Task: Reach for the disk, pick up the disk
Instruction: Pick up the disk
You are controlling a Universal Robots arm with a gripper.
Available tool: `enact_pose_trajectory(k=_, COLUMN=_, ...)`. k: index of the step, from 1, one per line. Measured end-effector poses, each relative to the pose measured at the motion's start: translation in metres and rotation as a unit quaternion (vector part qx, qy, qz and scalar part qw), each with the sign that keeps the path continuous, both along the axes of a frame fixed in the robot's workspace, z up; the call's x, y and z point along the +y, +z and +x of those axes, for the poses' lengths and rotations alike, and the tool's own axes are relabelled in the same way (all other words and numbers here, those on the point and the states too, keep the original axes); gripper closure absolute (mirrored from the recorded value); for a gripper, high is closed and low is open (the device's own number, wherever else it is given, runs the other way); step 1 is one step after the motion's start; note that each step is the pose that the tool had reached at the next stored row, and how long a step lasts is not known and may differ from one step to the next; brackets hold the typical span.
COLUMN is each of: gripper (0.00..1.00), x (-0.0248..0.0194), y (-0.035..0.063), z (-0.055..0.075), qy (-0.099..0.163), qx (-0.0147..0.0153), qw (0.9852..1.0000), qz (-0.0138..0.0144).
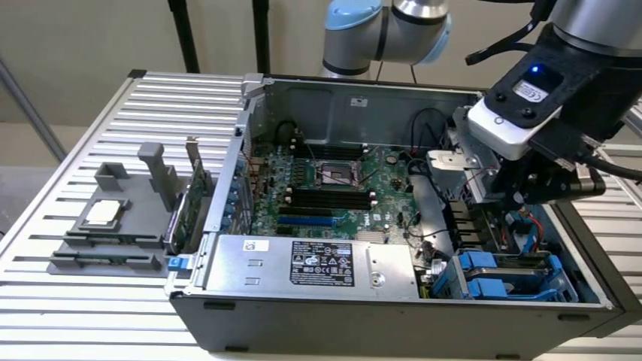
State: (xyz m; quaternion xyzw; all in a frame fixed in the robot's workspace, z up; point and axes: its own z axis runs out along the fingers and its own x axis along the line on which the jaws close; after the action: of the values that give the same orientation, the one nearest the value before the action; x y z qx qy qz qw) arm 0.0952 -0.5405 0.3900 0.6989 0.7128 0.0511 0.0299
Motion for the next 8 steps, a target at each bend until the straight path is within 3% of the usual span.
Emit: enact_pose_trajectory(k=8, gripper=0.68, x=-0.0033, y=-0.0008, z=0.0051, qy=-0.010, qx=-0.0005, qw=0.9999, qz=-0.0009)
